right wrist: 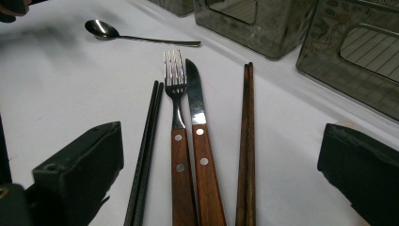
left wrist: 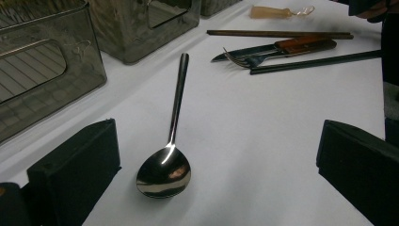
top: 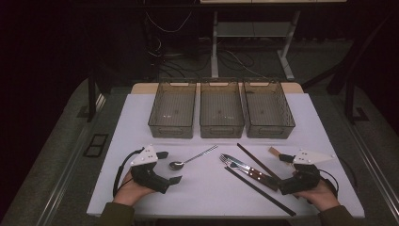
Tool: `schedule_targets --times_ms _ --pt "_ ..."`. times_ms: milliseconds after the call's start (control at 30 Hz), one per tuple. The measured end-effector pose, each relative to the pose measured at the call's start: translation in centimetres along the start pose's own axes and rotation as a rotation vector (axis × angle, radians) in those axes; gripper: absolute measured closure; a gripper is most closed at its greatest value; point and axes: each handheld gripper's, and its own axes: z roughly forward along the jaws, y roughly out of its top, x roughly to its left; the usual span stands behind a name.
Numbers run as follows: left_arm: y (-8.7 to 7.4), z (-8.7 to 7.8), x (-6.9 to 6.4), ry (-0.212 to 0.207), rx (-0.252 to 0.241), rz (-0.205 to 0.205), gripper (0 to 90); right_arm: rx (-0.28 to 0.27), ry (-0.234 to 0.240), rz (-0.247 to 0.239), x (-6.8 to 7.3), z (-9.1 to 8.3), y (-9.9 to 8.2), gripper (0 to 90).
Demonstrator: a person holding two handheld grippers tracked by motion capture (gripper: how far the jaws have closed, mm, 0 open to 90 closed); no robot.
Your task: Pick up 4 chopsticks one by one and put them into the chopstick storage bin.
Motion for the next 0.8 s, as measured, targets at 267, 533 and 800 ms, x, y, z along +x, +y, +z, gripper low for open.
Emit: schedule_targets --times_ms 267,533,800 --pt "0.0 0.02 0.0 -0.004 -0.001 -0.004 0.0 0.008 0.01 0.014 -0.02 -0.06 0.19 0.9" --pt "0.09 0.09 -0.08 -0.009 -0.002 -0.006 0.0 0.035 -0.012 0.028 -0.34 -0.39 0.38 1.0" --pt "0.04 0.12 -0.15 -0.013 -0.005 -0.009 0.0 0.059 -0.04 0.037 -0.7 -0.56 0.81 14.8"
